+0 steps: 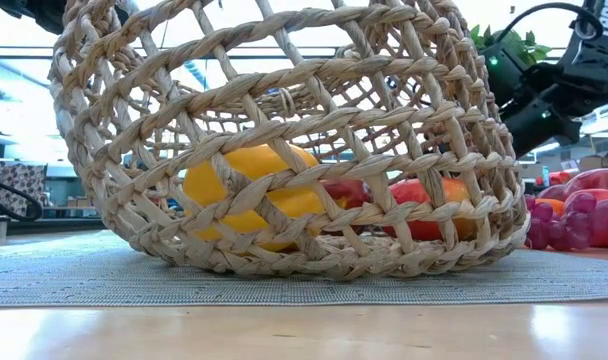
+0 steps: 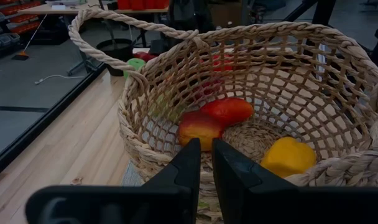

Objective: Build produce basket
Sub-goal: Put the pear into the basket

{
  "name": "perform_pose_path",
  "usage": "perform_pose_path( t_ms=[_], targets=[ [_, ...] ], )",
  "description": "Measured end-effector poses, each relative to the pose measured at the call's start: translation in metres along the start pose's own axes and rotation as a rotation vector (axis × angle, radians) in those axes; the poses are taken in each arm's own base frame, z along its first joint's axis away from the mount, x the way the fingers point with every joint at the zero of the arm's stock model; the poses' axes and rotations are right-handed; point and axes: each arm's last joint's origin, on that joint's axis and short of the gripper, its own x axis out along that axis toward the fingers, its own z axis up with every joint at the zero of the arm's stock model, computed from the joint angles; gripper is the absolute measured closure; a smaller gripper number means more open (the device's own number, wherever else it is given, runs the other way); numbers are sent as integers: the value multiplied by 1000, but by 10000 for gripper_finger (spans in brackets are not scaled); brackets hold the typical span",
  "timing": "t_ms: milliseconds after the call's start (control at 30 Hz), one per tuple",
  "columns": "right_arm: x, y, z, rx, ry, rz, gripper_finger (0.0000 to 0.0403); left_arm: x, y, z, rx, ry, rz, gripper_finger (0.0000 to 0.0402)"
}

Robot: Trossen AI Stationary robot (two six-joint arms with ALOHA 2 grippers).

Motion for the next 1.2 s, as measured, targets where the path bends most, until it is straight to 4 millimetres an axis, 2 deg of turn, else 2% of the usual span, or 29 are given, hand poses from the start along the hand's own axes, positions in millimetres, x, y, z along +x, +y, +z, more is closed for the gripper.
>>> perform_pose_path(
  t_ms=[200, 367, 700, 933, 1100, 1200],
  targets=[
    [1, 0, -1, -6, -2, -2, 69, 0, 0, 0, 0, 0, 0, 353],
    [-7, 0, 6, -32, -25, 5, 72, 0, 0, 0, 0, 0, 0, 353],
    [-36, 4, 51, -93, -160, 0, 73, 0, 0, 0, 0, 0, 0, 353],
    [-62, 6, 82, -178, -281, -174, 73, 0, 0, 0, 0, 0, 0, 353],
    [-85, 15, 106, -209, -411, -205, 73, 0, 0, 0, 0, 0, 0, 353],
    [-99, 24, 121, -206, -503, -166, 72, 0, 0, 0, 0, 0, 0, 353]
  ],
)
